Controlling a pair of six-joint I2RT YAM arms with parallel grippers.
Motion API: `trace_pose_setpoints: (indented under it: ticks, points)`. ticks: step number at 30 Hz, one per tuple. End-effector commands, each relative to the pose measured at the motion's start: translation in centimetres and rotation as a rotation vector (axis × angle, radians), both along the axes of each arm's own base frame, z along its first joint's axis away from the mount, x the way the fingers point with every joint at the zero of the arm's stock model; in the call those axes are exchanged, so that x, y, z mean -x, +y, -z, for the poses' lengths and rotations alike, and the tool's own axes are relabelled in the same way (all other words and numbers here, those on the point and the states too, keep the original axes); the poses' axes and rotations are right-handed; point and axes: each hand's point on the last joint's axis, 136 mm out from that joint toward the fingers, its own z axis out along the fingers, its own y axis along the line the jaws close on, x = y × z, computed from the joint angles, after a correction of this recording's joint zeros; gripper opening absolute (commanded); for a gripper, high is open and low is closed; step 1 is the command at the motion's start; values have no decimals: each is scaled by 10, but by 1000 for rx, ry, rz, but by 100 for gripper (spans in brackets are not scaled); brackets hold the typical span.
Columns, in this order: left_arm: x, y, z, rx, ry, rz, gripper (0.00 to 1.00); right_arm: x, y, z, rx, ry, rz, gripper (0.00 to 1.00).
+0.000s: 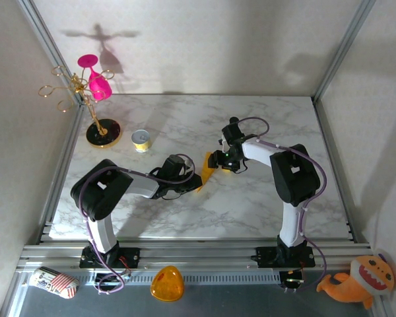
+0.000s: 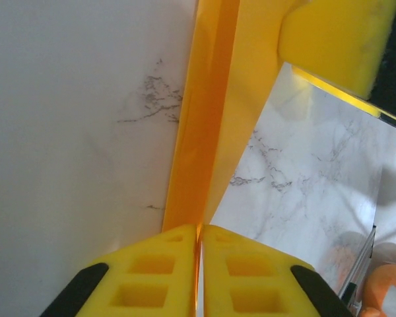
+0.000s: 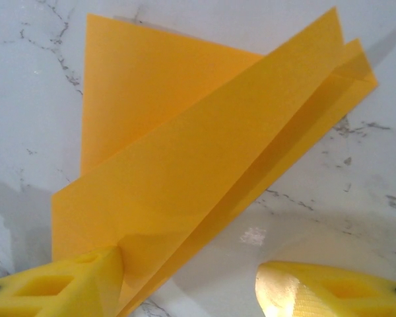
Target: Fold a paper plane with a square sheet of paper (pick it up from the middle)
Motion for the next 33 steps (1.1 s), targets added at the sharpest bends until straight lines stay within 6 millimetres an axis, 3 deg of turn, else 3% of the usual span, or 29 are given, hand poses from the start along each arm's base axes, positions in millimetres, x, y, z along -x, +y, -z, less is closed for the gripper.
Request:
trace_pose_setpoints:
  ticks: [1,7,18,33]
  points:
    - [12,9,25,-48,94,-5,12,22,-87,106,411,94,70,59]
    - [11,12,28,-52,108,-21,12,22,-87,107,416,100,79,54]
    - [9,16,29,-57,114,-38,11,22,-85,112,452,112,73,60]
    - [-5,19,-27,-45,45,-99,25,29,-90,121,508,133,87,62]
